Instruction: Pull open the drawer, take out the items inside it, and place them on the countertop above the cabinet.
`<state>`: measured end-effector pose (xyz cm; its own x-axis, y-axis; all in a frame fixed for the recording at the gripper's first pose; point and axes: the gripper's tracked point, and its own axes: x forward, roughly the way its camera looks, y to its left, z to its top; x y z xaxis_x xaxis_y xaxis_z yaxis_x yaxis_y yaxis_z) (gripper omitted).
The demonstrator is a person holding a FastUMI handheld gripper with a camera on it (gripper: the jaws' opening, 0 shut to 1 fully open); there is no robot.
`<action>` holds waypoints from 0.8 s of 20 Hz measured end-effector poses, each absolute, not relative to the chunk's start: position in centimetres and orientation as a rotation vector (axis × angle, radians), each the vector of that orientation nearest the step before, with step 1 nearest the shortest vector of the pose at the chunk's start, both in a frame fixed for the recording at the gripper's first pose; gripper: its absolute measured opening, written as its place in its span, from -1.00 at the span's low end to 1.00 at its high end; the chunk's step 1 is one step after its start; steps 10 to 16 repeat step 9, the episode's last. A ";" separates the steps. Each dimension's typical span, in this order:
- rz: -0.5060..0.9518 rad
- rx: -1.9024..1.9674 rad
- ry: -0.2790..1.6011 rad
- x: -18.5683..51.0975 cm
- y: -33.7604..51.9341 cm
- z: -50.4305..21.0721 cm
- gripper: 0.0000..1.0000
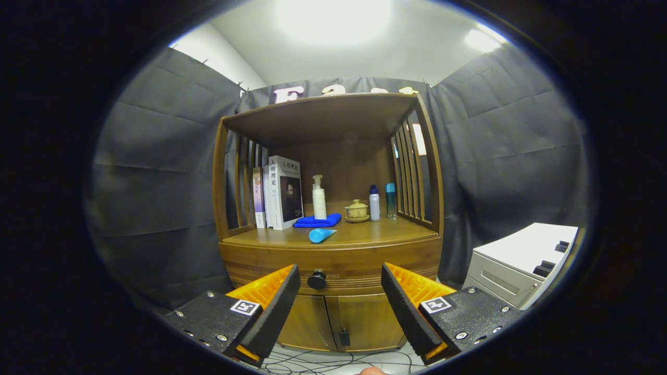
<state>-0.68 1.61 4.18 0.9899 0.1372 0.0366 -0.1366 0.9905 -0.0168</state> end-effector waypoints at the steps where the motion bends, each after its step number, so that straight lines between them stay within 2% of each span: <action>1: 0.137 -0.014 -0.034 -0.9 1.6 3.8 0.93; 16: 0.134 -0.022 0.013 -1.6 1.5 1.7 0.93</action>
